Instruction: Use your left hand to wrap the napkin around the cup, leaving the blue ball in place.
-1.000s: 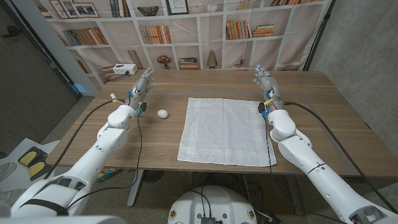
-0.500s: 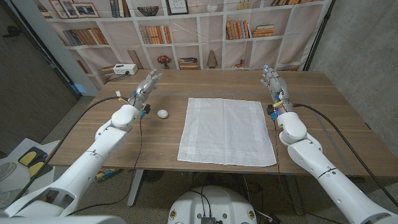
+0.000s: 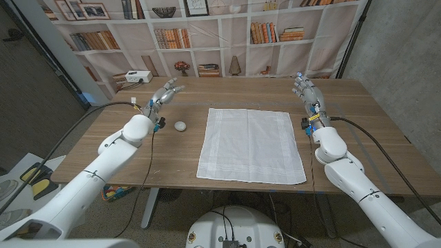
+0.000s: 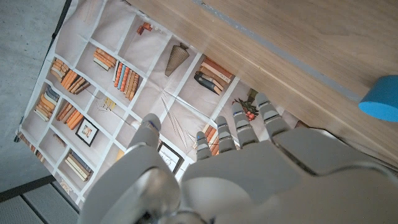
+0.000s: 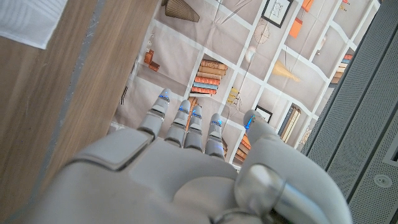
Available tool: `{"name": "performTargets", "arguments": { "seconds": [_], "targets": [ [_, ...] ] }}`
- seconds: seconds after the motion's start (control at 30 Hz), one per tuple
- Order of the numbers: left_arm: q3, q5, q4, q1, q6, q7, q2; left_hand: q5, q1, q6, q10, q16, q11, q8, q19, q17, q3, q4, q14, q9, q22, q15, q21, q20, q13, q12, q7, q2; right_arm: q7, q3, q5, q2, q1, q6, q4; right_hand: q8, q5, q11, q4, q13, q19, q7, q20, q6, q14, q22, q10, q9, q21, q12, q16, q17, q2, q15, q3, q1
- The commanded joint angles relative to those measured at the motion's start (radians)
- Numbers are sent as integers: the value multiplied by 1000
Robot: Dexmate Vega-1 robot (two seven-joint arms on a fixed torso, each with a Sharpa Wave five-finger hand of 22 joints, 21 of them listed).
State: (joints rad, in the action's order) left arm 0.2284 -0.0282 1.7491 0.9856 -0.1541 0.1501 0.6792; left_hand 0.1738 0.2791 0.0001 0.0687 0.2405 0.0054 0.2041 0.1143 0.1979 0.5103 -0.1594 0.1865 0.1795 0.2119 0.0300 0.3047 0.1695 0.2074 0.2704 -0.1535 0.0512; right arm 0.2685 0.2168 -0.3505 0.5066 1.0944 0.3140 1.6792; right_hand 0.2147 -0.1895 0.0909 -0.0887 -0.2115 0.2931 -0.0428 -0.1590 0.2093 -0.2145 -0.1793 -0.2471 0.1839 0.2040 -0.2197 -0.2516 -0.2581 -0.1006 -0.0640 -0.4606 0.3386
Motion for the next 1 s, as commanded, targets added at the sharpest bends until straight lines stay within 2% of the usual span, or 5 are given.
{"name": "performTargets", "arguments": {
  "seconds": [0.03,0.4,0.53,0.73,1.0],
  "targets": [
    [39,116,175,4,-230,-67,120,5,25,7,10,6,-7,4,6,3,8,-10,8,3,5,-5,7,-1,7,9,4,0,-8,-20,-16,6,35,32,8,-3,-4,4,-7,-2,11,-3,-1,7,-8,-5,-14,4,4,-10,-6,-5,-7,-1,-2,-2],
    [121,215,251,-72,-373,-205,222,4,89,44,-18,-7,-5,16,1,8,18,-23,-17,5,8,-16,8,-8,14,-4,52,-11,4,-30,-15,4,61,48,18,-4,-4,2,-8,-2,12,-3,-1,11,-15,-6,-17,4,5,-10,-10,-8,-8,-1,1,-4],
    [152,259,271,-100,-412,-244,247,6,127,70,-31,-19,-53,20,-9,8,19,-23,-38,5,8,-12,4,-5,14,-12,78,-26,7,-30,-13,2,67,52,20,-5,-4,1,-8,-2,13,-3,-2,12,-18,-6,-19,4,6,-10,-12,-8,-9,-1,2,-5],
    [201,348,303,-140,-461,-300,284,8,198,158,29,-21,-25,41,-8,6,15,-15,-33,12,6,-41,4,-31,19,6,182,-44,11,-31,-11,0,75,61,21,-5,-4,3,-8,-2,15,-2,-2,13,-21,-6,-20,5,6,-10,-14,-9,-9,-1,4,-6],
    [242,450,332,-166,-519,-348,297,40,429,351,179,28,-78,143,-5,48,52,-26,74,54,9,-66,11,-76,80,113,162,32,15,-33,-10,-4,80,71,17,-6,-3,6,-8,-2,16,-1,-3,15,-24,-6,-21,5,7,-9,-16,-11,-9,-1,7,-9]
  ]
}}
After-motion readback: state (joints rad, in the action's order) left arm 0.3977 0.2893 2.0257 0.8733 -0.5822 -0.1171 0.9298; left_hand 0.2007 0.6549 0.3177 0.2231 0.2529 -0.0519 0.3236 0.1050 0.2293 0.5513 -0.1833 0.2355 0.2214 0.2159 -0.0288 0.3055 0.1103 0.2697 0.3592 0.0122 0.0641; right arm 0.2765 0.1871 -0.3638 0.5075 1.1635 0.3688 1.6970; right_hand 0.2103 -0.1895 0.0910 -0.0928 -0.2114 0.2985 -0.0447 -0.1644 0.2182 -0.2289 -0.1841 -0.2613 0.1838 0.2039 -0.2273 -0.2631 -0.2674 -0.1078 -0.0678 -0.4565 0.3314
